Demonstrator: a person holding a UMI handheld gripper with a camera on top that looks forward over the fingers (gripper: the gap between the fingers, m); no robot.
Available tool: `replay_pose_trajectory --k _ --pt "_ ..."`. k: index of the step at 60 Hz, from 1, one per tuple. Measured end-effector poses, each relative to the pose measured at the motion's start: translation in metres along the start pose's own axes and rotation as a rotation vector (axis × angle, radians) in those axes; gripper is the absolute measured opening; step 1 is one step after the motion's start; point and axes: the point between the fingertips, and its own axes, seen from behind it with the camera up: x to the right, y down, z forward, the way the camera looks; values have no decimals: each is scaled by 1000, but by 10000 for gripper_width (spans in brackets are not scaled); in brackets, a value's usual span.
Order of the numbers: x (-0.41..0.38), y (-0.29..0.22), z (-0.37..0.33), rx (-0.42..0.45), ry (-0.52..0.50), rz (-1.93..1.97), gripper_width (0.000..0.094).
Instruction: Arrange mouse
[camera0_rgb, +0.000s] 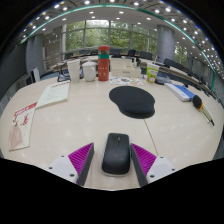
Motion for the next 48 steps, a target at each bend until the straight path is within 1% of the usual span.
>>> replay_pose_trajectory --k 3,6,8,13,21,25,28,34,39,42,48 --pt "1 -2 3 5 6 -15 630" --pt "0 -4 5 9 0 -21 565" --pt "0 -4 6 9 -3 -27 481" --pt "-3 -5 7 6 -23 -52 452" --pt "-4 -5 8 -20 -39 -72 364" --pt "-8 -9 7 -27 -68 -76 322" --pt "-9 -18 3 -24 -72 -93 315" --pt "-9 -64 -13 48 -90 -95 303" --pt "0 -123 -21 128 -99 -75 303" --pt "10 -159 -18 178 -95 -54 302" --pt "33 -219 6 238 -94 -38 301"
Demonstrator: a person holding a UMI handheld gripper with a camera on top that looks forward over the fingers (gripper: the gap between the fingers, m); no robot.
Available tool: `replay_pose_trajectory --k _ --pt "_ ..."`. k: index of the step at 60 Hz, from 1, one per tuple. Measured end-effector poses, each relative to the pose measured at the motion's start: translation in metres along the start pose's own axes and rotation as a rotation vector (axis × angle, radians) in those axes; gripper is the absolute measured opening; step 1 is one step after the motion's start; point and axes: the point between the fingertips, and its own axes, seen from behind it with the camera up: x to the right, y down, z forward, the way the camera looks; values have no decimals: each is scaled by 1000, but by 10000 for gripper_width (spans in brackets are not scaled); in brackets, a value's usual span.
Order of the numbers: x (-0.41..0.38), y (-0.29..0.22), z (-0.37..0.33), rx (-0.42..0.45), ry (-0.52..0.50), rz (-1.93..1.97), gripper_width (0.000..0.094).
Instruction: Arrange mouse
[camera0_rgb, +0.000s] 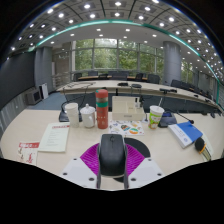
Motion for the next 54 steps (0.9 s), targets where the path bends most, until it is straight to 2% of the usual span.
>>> replay_pose_trajectory --k 4,9,18,26,30,33,37,39,42,45,49,54 --pt "21 -14 33 0 8 -6 300" --pt "44 -8 78 -35 16 -10 301" --pt "65 39 139 -145 3 -12 300" --pt "73 76 166 -217 -7 -13 310" --pt "70 91 173 -253 -23 2 381" --pt "70 86 175 -226 -29 -11 430" --pt "67 88 172 -243 -43 -39 507" --pt "67 89 170 -249 -43 -42 609" --pt "66 90 164 -260 -41 -40 863" --pt "66 86 155 -258 -34 -37 821" --pt "67 77 137 -241 -16 -39 869" --pt "64 63 106 -213 -1 -48 854"
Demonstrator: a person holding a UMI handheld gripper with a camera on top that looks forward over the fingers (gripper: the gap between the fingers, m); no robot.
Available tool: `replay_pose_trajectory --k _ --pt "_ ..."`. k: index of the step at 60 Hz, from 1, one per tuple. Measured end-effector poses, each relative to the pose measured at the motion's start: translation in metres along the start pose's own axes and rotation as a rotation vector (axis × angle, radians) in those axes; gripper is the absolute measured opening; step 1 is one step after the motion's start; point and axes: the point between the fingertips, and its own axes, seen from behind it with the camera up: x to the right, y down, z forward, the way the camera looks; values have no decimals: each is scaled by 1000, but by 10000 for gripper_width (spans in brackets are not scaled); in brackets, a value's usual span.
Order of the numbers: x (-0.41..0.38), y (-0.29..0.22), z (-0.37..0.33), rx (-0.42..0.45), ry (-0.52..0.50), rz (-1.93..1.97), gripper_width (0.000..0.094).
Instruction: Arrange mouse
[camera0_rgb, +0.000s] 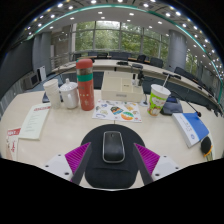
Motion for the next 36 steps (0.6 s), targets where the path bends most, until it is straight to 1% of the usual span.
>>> replay_pose_trajectory --k 8,17,25,36 --pt "-9 -6 -69 41 23 18 856" --pt "-24 0 -155 83 64 16 856" --pt "-41 14 -225 112 93 -3 856" --pt "-57 34 -294 138 103 6 853"
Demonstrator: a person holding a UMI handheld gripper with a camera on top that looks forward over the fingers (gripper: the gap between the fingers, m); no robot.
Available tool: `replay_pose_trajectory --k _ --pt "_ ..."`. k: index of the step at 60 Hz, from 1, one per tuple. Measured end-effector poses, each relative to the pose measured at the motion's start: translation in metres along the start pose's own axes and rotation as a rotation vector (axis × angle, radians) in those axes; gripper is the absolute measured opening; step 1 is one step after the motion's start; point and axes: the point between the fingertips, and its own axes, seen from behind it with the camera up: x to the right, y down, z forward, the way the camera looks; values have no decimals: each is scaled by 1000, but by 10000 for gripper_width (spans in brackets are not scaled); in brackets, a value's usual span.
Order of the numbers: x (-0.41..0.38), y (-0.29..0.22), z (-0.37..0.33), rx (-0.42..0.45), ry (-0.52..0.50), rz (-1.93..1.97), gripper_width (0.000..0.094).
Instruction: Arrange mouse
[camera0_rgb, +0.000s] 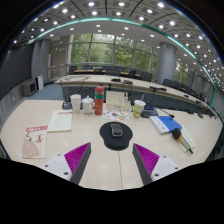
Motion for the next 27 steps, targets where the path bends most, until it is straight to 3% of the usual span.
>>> replay_pose_trajectory --k 27 --pt "-6 1 -41 32 6 14 851"
